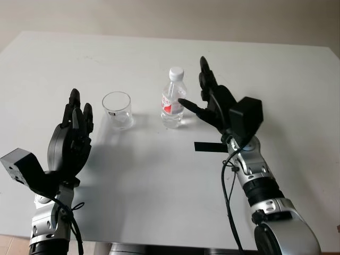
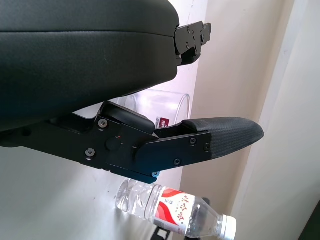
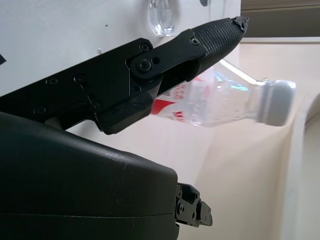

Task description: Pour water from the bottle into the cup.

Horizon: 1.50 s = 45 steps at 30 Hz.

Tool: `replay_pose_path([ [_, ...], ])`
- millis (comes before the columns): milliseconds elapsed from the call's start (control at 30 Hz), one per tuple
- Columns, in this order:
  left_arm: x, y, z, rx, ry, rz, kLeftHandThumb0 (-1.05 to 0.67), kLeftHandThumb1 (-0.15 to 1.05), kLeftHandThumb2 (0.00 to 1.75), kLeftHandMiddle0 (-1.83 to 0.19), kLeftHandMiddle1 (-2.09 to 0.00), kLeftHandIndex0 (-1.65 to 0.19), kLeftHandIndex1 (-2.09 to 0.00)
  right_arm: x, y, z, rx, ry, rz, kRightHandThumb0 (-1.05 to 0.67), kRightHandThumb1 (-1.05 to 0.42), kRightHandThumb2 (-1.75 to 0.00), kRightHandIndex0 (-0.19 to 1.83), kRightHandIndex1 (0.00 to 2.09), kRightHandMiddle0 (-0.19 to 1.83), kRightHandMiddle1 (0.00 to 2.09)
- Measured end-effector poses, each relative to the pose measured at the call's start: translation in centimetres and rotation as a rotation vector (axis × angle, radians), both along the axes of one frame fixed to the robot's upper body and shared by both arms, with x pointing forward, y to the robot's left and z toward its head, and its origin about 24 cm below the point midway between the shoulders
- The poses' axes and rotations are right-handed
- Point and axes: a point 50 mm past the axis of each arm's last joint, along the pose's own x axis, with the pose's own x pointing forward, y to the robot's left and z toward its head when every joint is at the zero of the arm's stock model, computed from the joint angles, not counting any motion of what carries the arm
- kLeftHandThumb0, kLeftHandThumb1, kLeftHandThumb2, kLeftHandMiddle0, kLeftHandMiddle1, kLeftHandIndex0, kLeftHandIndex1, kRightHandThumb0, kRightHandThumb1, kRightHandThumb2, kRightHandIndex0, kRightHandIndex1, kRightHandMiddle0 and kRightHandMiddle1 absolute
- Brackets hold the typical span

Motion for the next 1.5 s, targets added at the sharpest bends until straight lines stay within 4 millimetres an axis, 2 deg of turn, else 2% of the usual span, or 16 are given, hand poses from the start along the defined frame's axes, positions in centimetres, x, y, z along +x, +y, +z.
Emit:
replay_pose_path([
  [600,0.0,0.0,0.1,0.002,-0.006,0.002,-0.8,1.05,0.59,0.19,-0.04,0.19,0.0,0.8,2.2,-1.4,0.009,0.11,0.103,-0.96,-0.93,-0.05,-0.19,0.0,-0.19,0.0],
  [933,0.0,0.0,0.0,0.003,-0.005,0.006,-0.8,1.05,0.6,0.19,-0.02,0.19,0.0,1.1,4.1,-1.1,-0.041,0.094,0.136,-1.01,-0.92,-0.05,-0.19,0.0,-0.19,0.0],
  [1167,0.0,0.1,0.1,0.001,-0.003,0.013,-0.8,1.05,0.59,0.18,-0.04,0.19,-0.01,0.9,5.5,-1.5,0.037,0.123,0.154,-0.88,-0.88,-0.04,-0.19,0.0,-0.19,0.0],
  [1367,-0.3,0.2,-0.2,0.001,0.007,0.019,-0.8,1.05,0.59,0.19,-0.05,0.19,-0.01,0.8,5.9,-2.1,0.094,0.142,0.108,-0.75,-0.85,-0.04,-0.19,0.0,-0.16,0.02],
  [1433,-0.3,0.2,-0.1,0.001,0.005,0.021,-0.8,1.05,0.59,0.18,-0.05,0.19,-0.01,0.9,6.1,-2.0,0.11,0.144,0.066,-0.63,-0.85,-0.05,0.03,0.13,0.08,0.16],
  [1467,-0.3,0.2,-0.1,0.001,0.004,0.022,-0.8,1.05,0.59,0.18,-0.05,0.19,-0.01,1.0,6.1,-1.9,0.117,0.143,0.038,-0.59,-0.86,-0.05,0.03,0.57,0.1,0.51],
  [1500,-0.3,0.2,0.0,0.001,0.004,0.024,-0.8,1.05,0.59,0.18,-0.05,0.19,-0.01,1.2,6.2,-1.7,0.116,0.146,0.01,-0.54,-0.87,-0.05,-0.07,1.33,0.01,1.3],
])
